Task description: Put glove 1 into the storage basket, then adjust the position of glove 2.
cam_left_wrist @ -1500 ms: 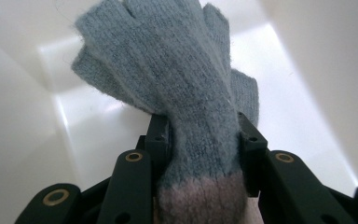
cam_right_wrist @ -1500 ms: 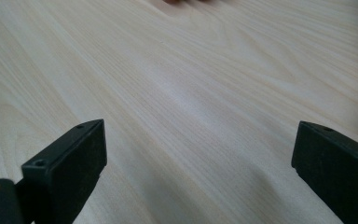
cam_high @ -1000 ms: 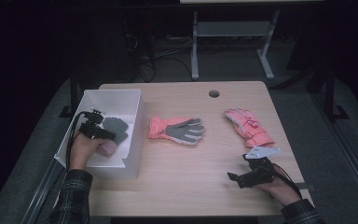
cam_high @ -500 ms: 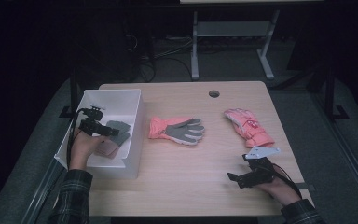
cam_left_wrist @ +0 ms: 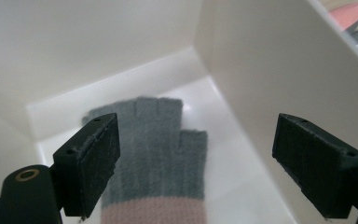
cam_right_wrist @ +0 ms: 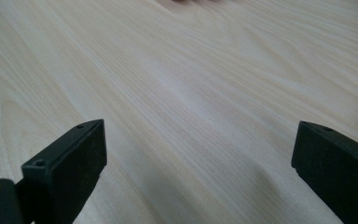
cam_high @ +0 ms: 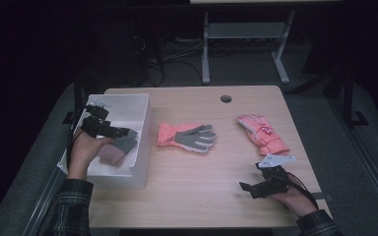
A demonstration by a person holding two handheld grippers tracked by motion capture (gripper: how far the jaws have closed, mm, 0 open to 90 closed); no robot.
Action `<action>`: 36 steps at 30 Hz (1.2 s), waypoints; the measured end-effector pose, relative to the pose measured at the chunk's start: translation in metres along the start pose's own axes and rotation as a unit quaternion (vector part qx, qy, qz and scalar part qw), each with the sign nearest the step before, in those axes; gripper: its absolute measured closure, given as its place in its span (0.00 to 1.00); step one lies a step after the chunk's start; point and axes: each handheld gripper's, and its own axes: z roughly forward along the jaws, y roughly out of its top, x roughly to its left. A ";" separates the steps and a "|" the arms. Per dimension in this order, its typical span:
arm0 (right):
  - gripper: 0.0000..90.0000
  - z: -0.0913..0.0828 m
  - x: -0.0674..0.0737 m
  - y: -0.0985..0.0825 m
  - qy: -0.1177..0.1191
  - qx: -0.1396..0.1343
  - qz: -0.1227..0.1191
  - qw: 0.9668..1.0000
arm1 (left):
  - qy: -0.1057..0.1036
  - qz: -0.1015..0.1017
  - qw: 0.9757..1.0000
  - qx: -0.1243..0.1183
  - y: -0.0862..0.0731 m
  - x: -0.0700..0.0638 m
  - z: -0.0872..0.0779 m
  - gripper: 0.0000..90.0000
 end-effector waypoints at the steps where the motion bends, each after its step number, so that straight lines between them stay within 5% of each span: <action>1: 0.03 0.000 0.000 0.000 0.000 0.000 0.000 1.000 | -0.003 0.002 1.000 -0.003 0.002 -0.003 -0.001 0.16; 12: 0.03 0.000 0.000 -0.001 0.000 0.002 0.000 1.000 | -0.036 0.028 0.999 -0.029 0.025 -0.033 -0.007 0.17; 20: 0.03 -0.001 -0.001 -0.001 -0.001 0.002 -0.002 1.000 | -0.097 0.050 0.993 -0.050 0.043 -0.065 -0.006 0.51; 29: 0.03 -0.002 0.000 -0.002 0.002 -0.001 -0.003 1.000 | -0.124 0.092 0.987 -0.050 0.058 -0.107 0.004 0.97; 36: 0.03 -0.002 -0.001 -0.001 0.003 -0.001 -0.004 1.000 | -0.121 0.108 0.986 -0.036 0.071 -0.138 0.017 1.00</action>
